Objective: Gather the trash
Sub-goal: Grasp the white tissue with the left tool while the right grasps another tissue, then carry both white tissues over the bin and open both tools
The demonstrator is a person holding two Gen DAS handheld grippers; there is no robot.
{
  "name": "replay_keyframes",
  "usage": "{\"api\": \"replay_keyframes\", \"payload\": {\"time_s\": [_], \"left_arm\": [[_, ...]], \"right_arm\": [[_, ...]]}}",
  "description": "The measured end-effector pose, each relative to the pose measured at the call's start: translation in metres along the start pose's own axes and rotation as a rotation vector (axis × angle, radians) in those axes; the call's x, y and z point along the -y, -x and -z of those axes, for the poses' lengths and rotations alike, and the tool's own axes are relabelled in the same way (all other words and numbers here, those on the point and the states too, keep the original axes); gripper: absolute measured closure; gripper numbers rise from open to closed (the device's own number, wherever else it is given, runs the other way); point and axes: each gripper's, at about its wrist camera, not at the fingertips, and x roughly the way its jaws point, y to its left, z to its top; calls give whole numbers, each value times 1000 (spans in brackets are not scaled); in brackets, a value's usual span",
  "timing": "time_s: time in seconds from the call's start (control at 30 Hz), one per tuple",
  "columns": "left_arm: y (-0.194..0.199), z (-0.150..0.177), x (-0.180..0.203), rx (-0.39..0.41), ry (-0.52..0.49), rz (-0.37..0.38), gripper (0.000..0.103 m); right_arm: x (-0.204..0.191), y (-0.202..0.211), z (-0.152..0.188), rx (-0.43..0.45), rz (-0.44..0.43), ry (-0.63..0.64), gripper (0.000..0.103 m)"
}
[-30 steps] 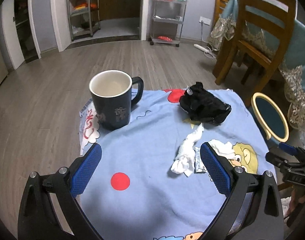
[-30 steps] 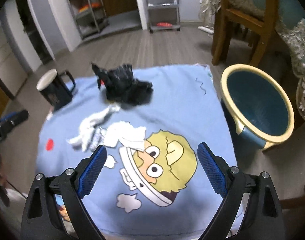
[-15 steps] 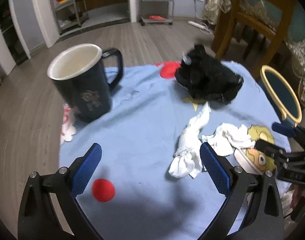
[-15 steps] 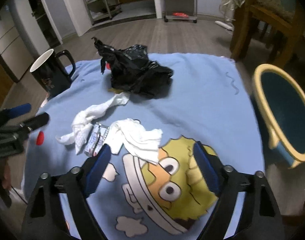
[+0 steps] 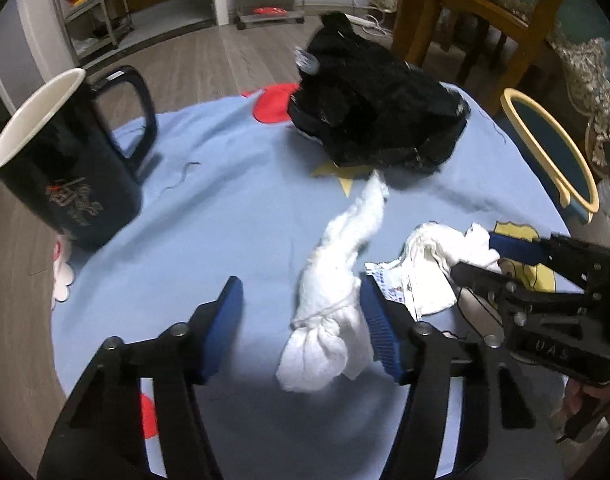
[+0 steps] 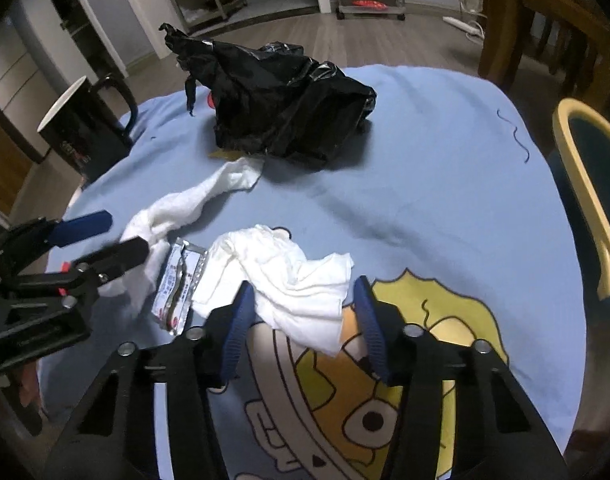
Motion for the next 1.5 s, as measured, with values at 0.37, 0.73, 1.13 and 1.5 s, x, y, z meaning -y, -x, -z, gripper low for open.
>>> {"api": "replay_keyframes", "payload": {"time_s": [0.37, 0.73, 1.13, 1.5], "left_arm": [[6, -2, 17, 5, -60, 19, 77], [69, -5, 23, 131, -47, 32, 77], [127, -10, 63, 209, -138, 37, 77], [151, -32, 134, 262, -243, 106, 77]], "right_arm": [[1, 14, -3, 20, -23, -5, 95], [0, 71, -11, 105, -22, -35, 95], [32, 178, -34, 279, 2, -113, 95], [129, 247, -33, 362, 137, -147, 95]]}}
